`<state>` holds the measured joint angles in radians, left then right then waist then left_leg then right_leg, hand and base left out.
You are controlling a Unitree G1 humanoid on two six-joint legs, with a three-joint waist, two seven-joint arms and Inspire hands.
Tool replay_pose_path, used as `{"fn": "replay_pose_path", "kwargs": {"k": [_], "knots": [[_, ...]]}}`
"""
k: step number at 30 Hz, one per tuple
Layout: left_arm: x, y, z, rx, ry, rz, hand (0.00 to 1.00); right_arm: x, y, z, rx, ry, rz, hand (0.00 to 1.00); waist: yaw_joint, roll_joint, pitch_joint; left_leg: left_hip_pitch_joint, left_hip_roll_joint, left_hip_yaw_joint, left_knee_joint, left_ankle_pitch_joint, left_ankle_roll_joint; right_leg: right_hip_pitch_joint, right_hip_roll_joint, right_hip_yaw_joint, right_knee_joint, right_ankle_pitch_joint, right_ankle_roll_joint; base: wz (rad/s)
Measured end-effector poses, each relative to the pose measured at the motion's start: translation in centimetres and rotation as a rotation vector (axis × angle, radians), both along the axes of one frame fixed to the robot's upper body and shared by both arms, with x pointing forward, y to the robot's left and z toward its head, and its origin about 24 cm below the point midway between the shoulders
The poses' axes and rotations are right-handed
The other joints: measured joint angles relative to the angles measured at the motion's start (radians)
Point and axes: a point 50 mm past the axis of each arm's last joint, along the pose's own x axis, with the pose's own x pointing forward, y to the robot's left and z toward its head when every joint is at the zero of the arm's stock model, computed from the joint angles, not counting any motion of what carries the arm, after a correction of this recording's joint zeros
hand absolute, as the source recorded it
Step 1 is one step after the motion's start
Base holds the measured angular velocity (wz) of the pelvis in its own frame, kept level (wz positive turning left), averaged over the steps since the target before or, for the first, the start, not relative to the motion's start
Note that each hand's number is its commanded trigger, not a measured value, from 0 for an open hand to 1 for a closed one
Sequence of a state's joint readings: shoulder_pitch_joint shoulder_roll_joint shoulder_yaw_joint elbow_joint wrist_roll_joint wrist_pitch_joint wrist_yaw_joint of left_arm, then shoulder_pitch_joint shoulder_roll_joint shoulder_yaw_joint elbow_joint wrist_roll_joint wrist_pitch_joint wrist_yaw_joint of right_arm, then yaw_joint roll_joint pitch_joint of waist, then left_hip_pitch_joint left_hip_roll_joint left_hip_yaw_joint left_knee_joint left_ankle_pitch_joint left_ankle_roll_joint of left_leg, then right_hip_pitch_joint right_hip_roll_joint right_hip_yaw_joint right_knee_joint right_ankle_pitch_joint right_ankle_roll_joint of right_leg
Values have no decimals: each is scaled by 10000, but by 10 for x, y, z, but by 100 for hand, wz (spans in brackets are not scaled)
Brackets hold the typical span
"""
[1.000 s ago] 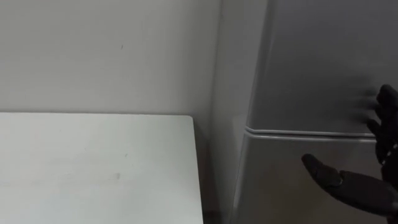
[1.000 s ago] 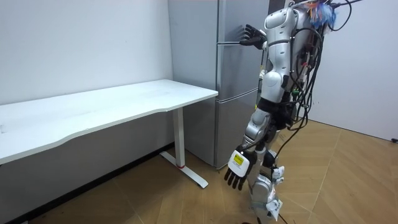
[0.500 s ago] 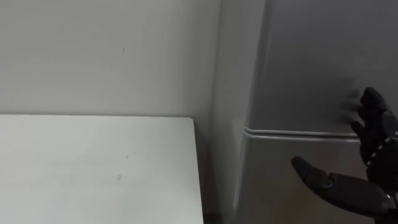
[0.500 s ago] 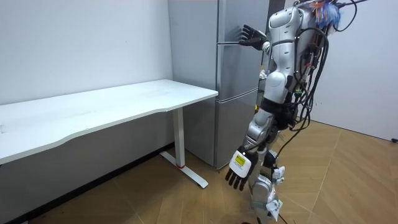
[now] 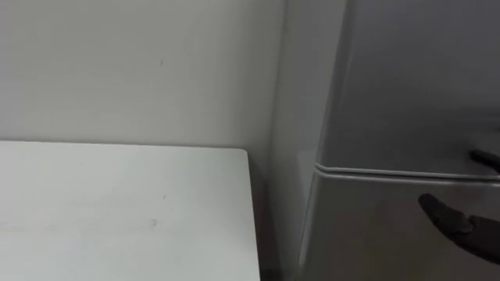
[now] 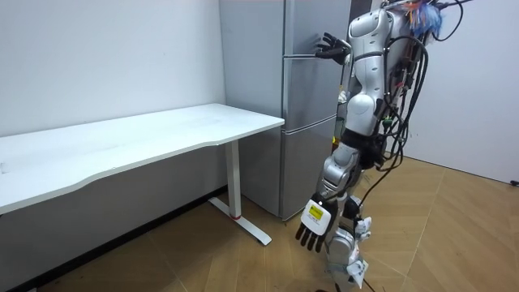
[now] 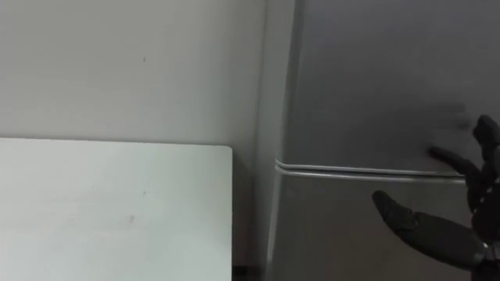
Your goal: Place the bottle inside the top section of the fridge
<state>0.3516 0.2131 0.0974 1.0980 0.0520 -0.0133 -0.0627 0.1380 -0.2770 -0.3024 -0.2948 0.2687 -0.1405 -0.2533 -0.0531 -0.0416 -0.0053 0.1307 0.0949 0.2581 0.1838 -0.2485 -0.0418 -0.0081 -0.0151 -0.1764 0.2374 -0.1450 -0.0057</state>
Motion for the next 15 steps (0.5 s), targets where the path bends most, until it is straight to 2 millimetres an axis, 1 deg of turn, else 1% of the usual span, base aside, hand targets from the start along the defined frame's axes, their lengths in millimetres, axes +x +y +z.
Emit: {"fn": "replay_pose_path", "kwargs": {"k": [4, 5, 7, 10, 13, 15], "knots": [[1, 4, 1, 139, -138, 304, 0, -7, -17, 2, 548, -297, -1075, 0, -24, -27, 11, -6, 2, 0, -20, 0, 0, 52, -28, -113, -40, -31, 47, 10], [1, 4, 1, 195, -167, 343, 0, -9, -21, 3, 766, -406, -1435, 0, -59, -23, 14, -28, -1, -27, -26, 0, 0, 75, -30, -152, -109, -32, 49, 13], [0, 6, 2, 311, -194, 453, 0, -14, -31, 2, 1232, -549, -1988, 0, -274, -35, 12, -53, -9, -148, -39, 0, 0, 136, -44, -266, -159, -46, 72, 16], [-2, 6, 3, 469, -171, 534, 0, -19, -41, -1, 1853, -642, -2649, 0, -285, -39, 14, -48, -13, -143, -57, 0, 0, 123, -38, -232, -159, -56, 83, 0], [-3, 7, 3, 754, -88, 605, 0, -26, -50, -11, 2389, -402, -3471, 0, -256, -28, 29, -46, -25, -109, -99, 0, 0, 93, -42, -210, -150, -91, 100, 0], [0, 9, 4, 1035, -184, 615, 0, -33, -56, -27, 2733, 135, -4313, 0, -262, -35, 27, -64, -28, -103, -136, -1, 0, 54, -40, -215, -157, -97, 105, 0]]}}
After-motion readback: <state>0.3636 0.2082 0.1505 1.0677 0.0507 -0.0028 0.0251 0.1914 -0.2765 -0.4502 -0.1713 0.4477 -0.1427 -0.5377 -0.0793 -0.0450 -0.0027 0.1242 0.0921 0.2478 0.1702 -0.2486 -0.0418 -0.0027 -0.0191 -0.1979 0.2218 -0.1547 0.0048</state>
